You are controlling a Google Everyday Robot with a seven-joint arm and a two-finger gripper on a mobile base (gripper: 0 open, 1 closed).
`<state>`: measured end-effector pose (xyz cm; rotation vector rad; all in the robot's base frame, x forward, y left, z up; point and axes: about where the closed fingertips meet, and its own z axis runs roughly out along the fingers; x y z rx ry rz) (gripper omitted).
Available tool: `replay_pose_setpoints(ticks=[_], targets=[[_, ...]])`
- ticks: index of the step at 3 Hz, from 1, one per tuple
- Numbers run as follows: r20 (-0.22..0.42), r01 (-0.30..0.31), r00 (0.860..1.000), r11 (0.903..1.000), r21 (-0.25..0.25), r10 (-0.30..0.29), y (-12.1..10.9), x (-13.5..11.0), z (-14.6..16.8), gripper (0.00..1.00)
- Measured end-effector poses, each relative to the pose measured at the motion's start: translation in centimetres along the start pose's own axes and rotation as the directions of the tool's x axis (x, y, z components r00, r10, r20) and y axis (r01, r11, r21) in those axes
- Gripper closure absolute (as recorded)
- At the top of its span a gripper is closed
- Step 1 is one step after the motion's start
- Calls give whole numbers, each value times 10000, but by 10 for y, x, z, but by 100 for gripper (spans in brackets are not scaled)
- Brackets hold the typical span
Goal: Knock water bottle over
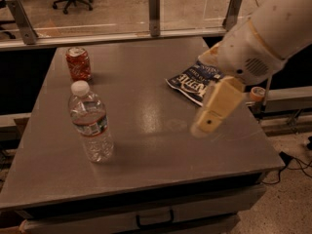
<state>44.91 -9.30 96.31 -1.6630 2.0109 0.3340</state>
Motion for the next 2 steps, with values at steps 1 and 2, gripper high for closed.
replay_pose_setpoints(ticks=[1, 2], targets=[[1694, -132, 9853, 9980, -620, 236, 11, -44, 34, 0], [2190, -167, 9752, 9975, -688, 315, 13, -60, 36, 0]])
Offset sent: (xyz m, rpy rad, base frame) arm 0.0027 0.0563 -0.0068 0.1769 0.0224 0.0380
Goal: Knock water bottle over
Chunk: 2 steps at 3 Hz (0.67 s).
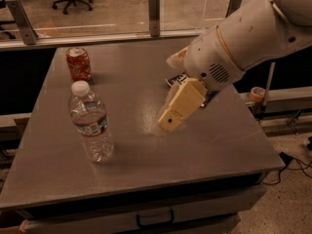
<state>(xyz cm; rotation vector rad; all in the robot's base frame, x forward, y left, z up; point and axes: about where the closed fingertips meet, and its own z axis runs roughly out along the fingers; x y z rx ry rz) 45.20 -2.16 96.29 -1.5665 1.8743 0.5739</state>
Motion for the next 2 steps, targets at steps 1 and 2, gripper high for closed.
replay_pose_setpoints(ticks=[1, 2], targets=[[221, 71, 9997, 9999, -98, -69, 2, -2, 3, 0], [1254, 160, 9921, 9980, -608, -82, 7, -13, 37, 0]])
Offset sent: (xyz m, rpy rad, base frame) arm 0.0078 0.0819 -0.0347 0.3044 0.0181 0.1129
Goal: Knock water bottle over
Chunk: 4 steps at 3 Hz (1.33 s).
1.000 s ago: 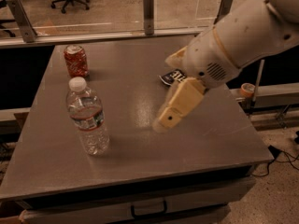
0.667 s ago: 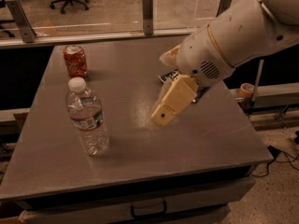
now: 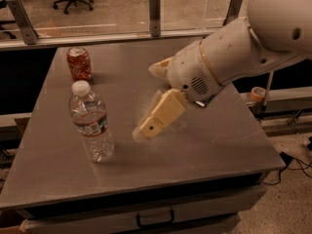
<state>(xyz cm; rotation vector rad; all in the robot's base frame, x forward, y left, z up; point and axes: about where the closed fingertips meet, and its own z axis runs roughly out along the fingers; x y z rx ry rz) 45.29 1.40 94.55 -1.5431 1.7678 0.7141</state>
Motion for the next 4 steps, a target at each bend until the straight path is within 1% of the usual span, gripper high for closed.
replay_pose_setpoints(ticks=[1, 2, 3, 4], targets=[[1193, 54, 9929, 9981, -610, 19, 5, -14, 36, 0], [2210, -47, 9748, 9932, -1161, 305, 9, -22, 64, 0], [2943, -107, 9538, 9859, -1671, 602, 17, -33, 84, 0], [3472, -52, 9341, 9757, -2191, 829, 29, -43, 102, 18]])
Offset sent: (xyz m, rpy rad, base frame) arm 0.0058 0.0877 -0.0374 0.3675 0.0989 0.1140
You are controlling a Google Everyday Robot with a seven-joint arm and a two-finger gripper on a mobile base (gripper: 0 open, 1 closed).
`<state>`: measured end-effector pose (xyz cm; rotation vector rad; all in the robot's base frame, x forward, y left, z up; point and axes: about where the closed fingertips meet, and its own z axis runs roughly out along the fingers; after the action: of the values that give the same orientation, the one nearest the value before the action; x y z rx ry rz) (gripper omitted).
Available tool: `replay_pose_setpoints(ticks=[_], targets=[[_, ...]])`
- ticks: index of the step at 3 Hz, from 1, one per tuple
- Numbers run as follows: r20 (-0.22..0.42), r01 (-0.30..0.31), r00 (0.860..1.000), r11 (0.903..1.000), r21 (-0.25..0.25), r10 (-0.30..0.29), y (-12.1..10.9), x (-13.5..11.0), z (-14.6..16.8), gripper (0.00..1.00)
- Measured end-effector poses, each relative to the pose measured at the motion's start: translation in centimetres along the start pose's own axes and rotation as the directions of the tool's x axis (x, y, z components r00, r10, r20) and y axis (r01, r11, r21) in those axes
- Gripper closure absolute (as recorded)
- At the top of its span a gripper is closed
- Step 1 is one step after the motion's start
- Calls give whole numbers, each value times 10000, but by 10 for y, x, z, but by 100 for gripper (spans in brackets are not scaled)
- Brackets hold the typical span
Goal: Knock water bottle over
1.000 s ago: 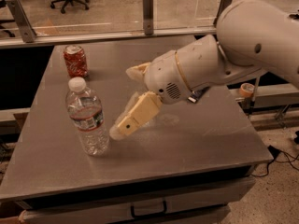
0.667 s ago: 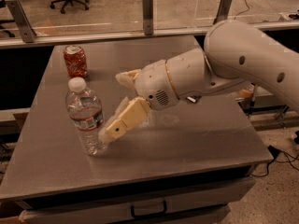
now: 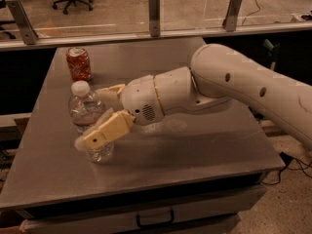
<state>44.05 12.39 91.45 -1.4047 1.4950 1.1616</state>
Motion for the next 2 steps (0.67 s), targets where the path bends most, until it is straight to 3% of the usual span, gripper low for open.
replay_pose_setpoints(ticks=[1, 2], targets=[[388, -208, 9990, 9993, -306, 220, 6, 0, 15, 41], [460, -300, 9985, 9995, 15, 299, 2, -1, 6, 65]])
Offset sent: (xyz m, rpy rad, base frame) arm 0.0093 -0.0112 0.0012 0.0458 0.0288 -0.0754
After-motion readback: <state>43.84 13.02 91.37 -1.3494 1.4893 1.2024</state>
